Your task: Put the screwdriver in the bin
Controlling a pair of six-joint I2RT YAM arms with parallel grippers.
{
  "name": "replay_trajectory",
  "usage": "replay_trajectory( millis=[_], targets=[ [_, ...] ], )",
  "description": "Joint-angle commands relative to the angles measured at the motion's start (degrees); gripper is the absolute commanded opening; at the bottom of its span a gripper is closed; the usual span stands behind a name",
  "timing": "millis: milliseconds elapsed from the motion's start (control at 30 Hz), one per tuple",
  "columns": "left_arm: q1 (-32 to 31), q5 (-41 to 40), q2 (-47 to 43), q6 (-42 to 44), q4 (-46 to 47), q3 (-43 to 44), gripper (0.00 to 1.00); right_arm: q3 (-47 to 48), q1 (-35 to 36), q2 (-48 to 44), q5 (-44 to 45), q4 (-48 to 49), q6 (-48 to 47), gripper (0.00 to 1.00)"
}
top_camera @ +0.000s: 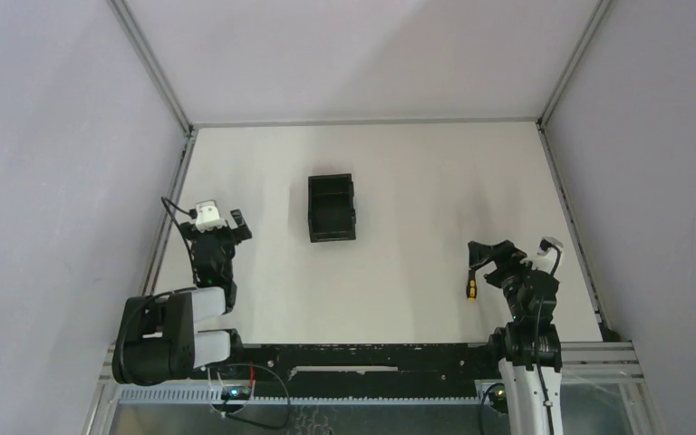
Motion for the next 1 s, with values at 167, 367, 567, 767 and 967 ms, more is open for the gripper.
replay_trajectory(
  millis=[167, 367, 567, 767, 967],
  targets=[
    [-0.25, -0.19, 0.11, 1.01, 2.04, 2.71, 1.0, 9.35, -0.25, 7.0, -5.62, 4.59, -0.55, 1.0],
    [-0.28, -0.18, 0.06, 1.05, 2.1, 2.83, 1.0, 34.67, 0.4, 30.78, -9.31, -9.44, -9.69, 0.84],
    [-0.31, -0.22, 0.07, 0.96, 2.04, 2.76, 1.0, 53.2, 11.81, 61.5, 16.6, -38.46, -11.08, 0.92],
    [-0.26, -0.24, 0.08, 1.01, 2.08, 2.78, 1.0, 43.35, 11.32, 69.63, 13.98, -36.19, -8.08, 0.93],
    [-0.29, -0.21, 0.11, 1.03, 2.04, 2.71, 1.0, 35.48, 8.85, 80.4, 7.7, -25.69, -10.53, 0.84]
  ],
)
